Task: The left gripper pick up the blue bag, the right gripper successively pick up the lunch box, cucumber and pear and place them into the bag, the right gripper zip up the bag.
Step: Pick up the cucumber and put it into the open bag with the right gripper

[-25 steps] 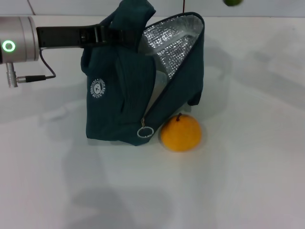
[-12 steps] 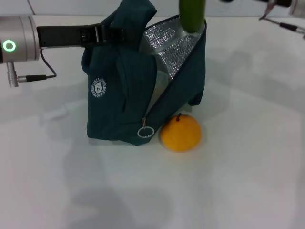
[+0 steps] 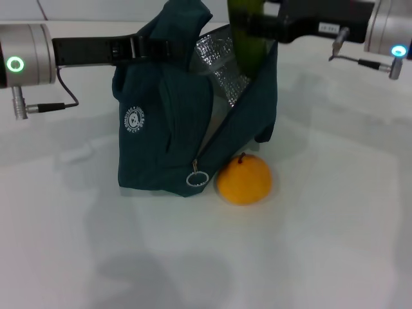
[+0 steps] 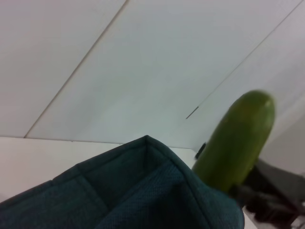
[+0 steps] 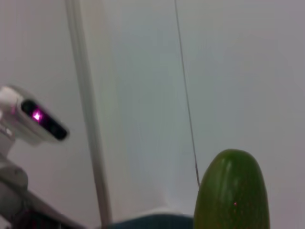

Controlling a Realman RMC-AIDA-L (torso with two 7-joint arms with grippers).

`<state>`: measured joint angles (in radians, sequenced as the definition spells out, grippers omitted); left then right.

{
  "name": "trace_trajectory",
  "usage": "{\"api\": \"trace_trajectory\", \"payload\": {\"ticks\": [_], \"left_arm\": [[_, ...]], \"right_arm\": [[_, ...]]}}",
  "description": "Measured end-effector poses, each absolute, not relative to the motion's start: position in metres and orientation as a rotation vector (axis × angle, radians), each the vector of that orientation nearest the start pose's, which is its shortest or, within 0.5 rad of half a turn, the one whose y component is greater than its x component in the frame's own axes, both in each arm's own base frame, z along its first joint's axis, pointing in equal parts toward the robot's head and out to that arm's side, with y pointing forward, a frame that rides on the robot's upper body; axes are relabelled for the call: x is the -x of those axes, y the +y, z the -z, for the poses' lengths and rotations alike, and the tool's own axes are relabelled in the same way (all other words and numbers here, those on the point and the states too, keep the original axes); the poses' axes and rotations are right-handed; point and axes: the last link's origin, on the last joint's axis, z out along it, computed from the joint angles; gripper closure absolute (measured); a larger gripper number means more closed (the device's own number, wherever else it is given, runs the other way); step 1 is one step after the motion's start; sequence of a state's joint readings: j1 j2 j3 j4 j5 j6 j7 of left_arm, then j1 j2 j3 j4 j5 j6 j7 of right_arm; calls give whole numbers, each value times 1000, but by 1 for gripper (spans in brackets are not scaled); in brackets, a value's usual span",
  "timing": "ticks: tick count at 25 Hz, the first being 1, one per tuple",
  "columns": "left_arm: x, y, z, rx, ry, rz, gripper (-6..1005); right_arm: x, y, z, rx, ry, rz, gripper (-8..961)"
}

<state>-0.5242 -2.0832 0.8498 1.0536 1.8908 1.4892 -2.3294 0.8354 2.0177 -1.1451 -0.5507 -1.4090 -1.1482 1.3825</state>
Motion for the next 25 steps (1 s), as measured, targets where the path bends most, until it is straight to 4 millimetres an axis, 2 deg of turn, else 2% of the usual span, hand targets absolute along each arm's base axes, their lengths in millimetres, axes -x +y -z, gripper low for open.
{"api": "trace_trajectory", "payload": {"ticks": [10,25], "left_arm": [[200,369,-52,2448,-1368,862,954],[198,371,-55,2429,-1363,901,953]], "right_arm": [[-134,427,38,2700,251,-616,317],[-127,424,43,2769,225,-518,315]]}}
